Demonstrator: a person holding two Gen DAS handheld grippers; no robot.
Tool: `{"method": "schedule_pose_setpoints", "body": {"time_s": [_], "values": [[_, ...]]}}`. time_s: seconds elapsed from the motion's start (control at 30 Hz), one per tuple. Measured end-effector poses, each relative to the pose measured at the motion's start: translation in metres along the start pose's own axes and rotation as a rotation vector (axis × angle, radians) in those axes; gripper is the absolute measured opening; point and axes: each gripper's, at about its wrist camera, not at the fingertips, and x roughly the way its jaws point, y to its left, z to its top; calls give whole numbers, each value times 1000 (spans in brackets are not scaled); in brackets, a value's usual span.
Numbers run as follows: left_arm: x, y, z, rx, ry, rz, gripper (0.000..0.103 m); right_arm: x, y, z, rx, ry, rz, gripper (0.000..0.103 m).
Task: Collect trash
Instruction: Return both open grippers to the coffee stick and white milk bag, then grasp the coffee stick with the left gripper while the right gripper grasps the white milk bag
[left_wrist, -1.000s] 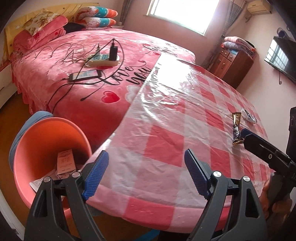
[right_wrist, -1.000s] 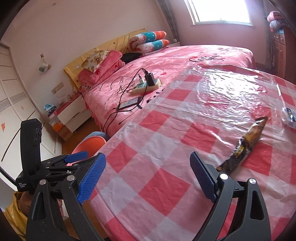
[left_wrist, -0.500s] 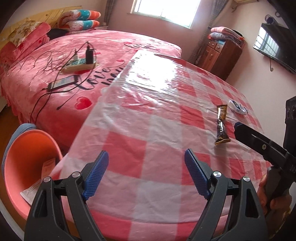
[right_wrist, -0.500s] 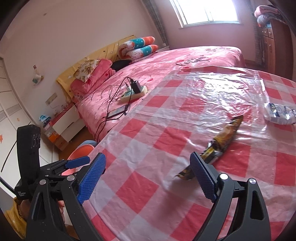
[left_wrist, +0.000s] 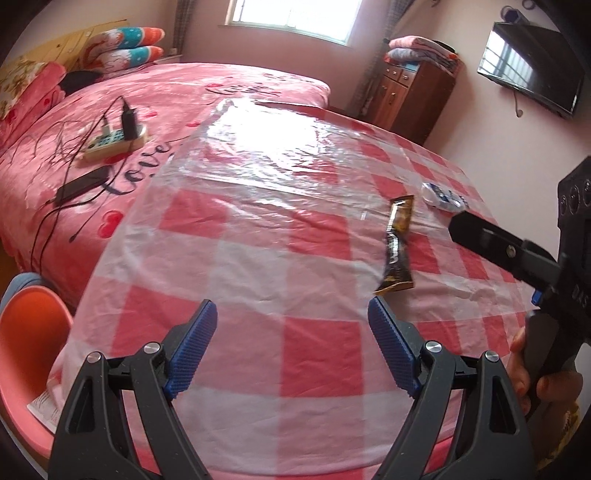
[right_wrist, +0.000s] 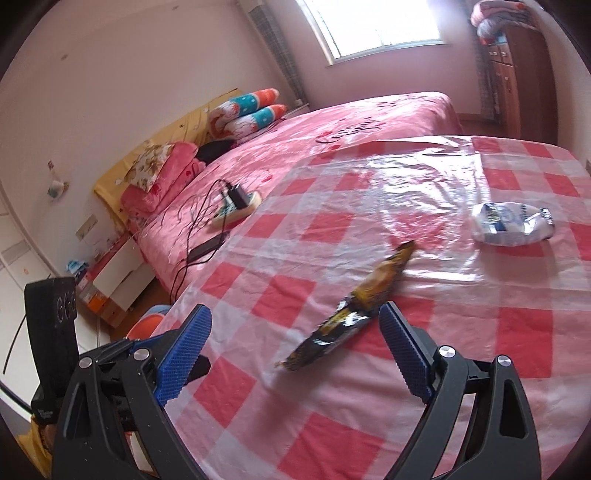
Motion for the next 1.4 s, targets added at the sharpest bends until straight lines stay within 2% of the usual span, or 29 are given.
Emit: {"method": "schedule_pose_setpoints", "body": {"time_s": [0.47, 0.77, 1.13, 1.4], "values": [[24, -56, 12, 107, 30, -80, 84, -32, -69, 15, 124, -82, -99, 91], [49, -87, 23, 171, 47, -117, 84, -42, -122, 24, 209, -76, -211, 91], [78, -112, 40, 254, 67, -98, 84, -22, -145, 42, 169, -18, -306, 91], [91, -110, 51, 249, 75, -66, 84, 7, -148, 58, 113, 36, -348, 91]]}}
